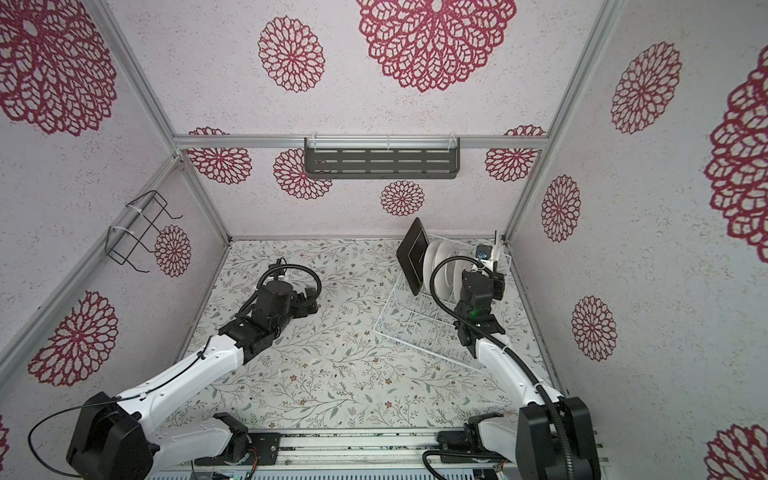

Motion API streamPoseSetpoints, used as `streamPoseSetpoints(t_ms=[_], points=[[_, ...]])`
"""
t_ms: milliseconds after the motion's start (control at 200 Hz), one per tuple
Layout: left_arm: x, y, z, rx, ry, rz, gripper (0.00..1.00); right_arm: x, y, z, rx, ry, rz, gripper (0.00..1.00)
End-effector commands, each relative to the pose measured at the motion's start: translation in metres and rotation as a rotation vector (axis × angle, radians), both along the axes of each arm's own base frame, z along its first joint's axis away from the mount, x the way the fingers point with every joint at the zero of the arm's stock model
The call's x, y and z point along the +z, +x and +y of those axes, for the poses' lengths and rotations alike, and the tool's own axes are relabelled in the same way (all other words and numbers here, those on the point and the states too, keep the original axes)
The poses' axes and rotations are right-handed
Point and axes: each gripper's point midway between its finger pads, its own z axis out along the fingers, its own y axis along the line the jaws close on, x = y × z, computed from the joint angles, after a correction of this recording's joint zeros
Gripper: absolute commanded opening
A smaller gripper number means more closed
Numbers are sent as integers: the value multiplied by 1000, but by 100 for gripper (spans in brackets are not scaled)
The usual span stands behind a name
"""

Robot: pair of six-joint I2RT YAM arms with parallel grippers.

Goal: Unload the plates from the dish rack
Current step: 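Lift the white square plate up out of the rack with the right gripper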

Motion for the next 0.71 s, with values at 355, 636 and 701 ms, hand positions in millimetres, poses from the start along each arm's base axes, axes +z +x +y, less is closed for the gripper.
streamPoseSetpoints(t_ms=[355,636,701], points=[[28,-7,-7,-18,-82,-63,97,121,-41,2,18,72,-366,0],[33,-16,-10,-33,-154,-90,97,137,-56,5,23,76,-397,0],[35,-19,-10,-37,-166,-91,97,140,-60,5,24,83,-406,0]])
